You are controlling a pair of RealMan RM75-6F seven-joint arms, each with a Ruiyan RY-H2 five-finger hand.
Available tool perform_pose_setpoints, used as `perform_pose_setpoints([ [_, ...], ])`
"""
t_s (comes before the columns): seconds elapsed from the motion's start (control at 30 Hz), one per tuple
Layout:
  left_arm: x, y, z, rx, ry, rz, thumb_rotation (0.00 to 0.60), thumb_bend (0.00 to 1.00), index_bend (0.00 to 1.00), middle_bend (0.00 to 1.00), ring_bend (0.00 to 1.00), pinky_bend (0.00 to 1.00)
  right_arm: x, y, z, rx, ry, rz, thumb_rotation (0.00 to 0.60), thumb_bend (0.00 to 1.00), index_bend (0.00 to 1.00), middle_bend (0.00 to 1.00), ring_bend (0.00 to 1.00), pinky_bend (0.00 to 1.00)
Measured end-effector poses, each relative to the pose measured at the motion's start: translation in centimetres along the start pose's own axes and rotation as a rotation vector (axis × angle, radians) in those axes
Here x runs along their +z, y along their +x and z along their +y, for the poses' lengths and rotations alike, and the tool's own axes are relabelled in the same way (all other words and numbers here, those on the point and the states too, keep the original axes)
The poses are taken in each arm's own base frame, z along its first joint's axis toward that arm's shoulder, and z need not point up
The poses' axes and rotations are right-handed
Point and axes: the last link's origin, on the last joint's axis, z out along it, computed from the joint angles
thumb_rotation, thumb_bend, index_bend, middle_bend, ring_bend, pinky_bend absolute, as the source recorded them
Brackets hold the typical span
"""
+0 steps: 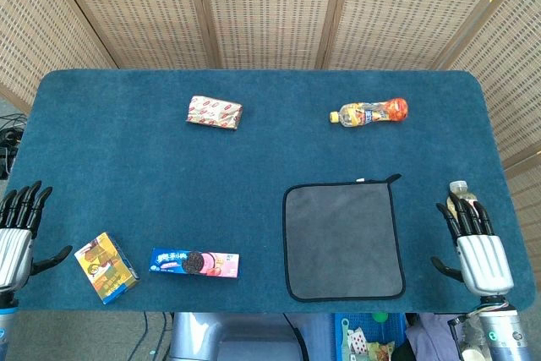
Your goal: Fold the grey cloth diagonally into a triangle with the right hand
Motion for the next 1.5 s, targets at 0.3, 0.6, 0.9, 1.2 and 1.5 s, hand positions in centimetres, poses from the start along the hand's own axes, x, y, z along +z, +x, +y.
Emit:
perform_pose_setpoints([
  [0.3,0.1,0.0,0.0,-0.002,-0.002,0.000,0.600,0.15,0.00,0.00,0.00,0.00,0.0,0.0,-0.1,0.003,0.006,-0.002,0.600,0.19,0.10,0.00,0.00,0.00],
  [0.6,0.2,0.1,-0.2,-0.006,0.004,0.003,0.600,0.15,0.00,0.00,0.00,0.00,0.0,0.0,-0.3,0.006,0.012,0.003,0.600,0.19,0.10,0.00,0.00,0.00],
  [0.9,0.2,0.1,-0.2,-0.004,0.007,0.002,0.600,0.15,0.00,0.00,0.00,0.00,-0.2,-0.2,-0.5,0.003,0.020,-0.017,0.600,0.19,0.10,0.00,0.00,0.00],
  [1.2,0.1,0.1,0.0,-0.005,0.002,0.004,0.600,0.15,0.00,0.00,0.00,0.00,-0.5,0.0,-0.7,0.008,0.028,-0.018,0.600,0.19,0.10,0.00,0.00,0.00],
  [1.5,0.0,0.2,0.1,-0.003,-0.001,0.006,0.600,0.15,0.00,0.00,0.00,0.00,-1.5,-0.2,-0.9,0.010,0.027,-0.046,0.600,0.13,0.10,0.00,0.00,0.00],
])
